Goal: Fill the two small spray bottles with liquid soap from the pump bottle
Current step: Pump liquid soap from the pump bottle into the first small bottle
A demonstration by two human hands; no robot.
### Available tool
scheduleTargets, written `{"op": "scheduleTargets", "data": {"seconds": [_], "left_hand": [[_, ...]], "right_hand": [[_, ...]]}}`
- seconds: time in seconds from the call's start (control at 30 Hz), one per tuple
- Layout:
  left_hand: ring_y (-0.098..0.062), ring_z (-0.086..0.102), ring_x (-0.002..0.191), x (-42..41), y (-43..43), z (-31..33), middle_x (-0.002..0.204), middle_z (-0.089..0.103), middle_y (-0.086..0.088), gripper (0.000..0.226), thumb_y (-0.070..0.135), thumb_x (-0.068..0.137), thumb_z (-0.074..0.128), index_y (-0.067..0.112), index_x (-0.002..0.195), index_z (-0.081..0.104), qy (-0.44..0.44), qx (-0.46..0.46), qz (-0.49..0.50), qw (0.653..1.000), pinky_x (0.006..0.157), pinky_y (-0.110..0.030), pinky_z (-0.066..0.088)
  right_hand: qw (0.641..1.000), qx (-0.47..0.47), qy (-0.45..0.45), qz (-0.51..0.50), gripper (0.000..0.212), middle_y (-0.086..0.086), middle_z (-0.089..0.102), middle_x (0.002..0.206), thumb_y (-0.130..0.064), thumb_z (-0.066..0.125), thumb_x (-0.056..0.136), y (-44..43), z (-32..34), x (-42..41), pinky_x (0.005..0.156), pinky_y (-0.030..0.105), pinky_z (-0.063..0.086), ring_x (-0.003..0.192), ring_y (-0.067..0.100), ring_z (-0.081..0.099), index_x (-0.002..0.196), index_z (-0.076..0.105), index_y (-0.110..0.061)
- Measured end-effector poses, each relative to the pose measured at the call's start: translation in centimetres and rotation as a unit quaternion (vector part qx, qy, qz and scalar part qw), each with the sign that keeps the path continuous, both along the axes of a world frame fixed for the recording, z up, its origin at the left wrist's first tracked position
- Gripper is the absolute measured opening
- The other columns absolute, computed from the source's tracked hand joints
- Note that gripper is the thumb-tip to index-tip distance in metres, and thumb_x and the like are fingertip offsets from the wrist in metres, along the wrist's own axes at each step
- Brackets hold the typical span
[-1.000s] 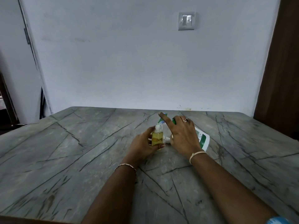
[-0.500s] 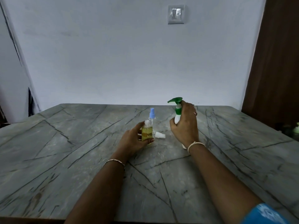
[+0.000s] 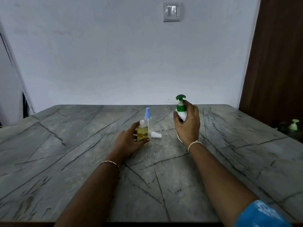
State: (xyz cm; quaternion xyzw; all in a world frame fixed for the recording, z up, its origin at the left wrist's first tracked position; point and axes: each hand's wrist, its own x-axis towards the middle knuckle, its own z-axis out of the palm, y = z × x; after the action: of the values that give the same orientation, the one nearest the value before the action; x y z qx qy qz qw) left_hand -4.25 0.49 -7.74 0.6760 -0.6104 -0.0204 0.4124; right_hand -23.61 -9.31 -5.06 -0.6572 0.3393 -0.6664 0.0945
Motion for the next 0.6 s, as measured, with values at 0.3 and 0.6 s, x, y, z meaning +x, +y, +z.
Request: {"op": "scheduleTargets", "data": {"seconds": [0.3,0.6], "left_hand": [[-0.012,0.063,0.095,0.0,0.0,0.1,0.119,0.065,-0.002,0.083,0.046,0.075,0.075,0.030,0.144,0.032,-0.007,0.012,0.000,1.000,0.086,-0.031,0.053],[-0.014,0.064,0.097,-0.1,0.0,0.1,0.119,0.065,-0.002,0.083,0.047,0.076,0.074,0.030,0.144,0.031,-0.006,0.019,0.002,1.000,0.088,-0.034,0.054]], "right_hand": [[0.996,0.037,-0.079,0.018,0.044,0.005,0.062,0.113,-0.017,0.071,0.082,-1.4,-0.2,-0.7,0.081,0.013,0.038,0.098,0.013,0.056,0.123,0.056,-0.013],[0.991,0.059,-0.116,0.044,0.051,0.000,0.060,0.110,-0.017,0.074,0.079,-1.3,-0.2,-0.7,0.077,0.012,0.043,0.096,0.016,0.060,0.124,0.050,-0.014]]}}
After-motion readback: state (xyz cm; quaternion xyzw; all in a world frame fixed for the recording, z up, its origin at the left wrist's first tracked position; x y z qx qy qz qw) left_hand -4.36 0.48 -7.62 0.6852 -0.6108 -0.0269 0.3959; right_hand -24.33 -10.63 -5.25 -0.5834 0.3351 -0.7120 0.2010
